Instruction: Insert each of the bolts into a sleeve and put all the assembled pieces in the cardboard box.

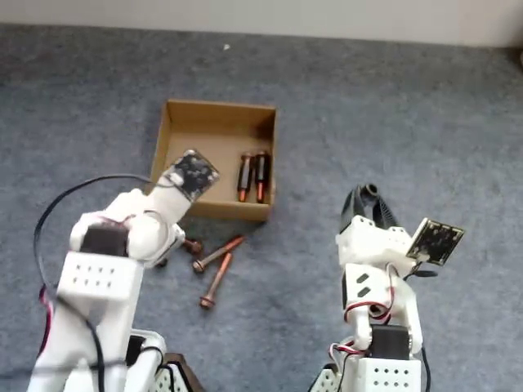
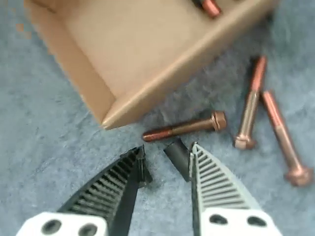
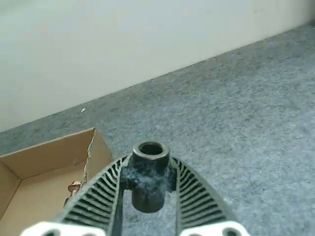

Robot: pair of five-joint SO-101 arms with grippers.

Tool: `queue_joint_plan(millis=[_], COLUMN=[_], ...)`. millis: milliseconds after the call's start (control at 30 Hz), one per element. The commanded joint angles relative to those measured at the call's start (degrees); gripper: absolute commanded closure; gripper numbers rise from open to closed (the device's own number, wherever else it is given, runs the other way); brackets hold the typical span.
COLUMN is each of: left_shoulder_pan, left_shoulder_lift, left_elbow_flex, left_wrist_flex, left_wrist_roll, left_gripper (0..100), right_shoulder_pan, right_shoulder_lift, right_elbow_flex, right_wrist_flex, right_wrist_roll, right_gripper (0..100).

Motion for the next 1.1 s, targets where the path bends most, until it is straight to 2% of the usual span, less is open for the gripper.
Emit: queue_joint_plan(millis=[0, 133, 433, 800, 1067], left_shoulder_pan=[0.75, 3.56, 5.49, 5.49, 5.58], left_shoulder_lift=[12.18, 18.33, 27.21, 35.74, 46.99], left_elbow_flex=[-6.02, -7.87, -8.92, -9.89, -16.13], left_wrist_flex=[0.62, 1.93, 0.79, -9.85, -9.85], left_wrist_roll=[-13.36, -22.07, -30.77, -31.03, -30.86], left_gripper=[84, 84, 84, 84, 84], right_shoulder_pan=[0.31, 0.31, 0.31, 0.31, 0.31], right_shoulder_lift=[-0.84, -0.84, -0.84, -0.75, -0.75], right_elbow_flex=[-0.57, -0.57, -0.57, -0.57, -0.57], right_wrist_flex=[-1.71, -1.71, -1.71, -1.71, -1.71], right_wrist_roll=[-0.18, -0.18, -0.18, -0.18, -0.18], right_gripper=[99.5, 99.5, 99.5, 99.5, 99.5])
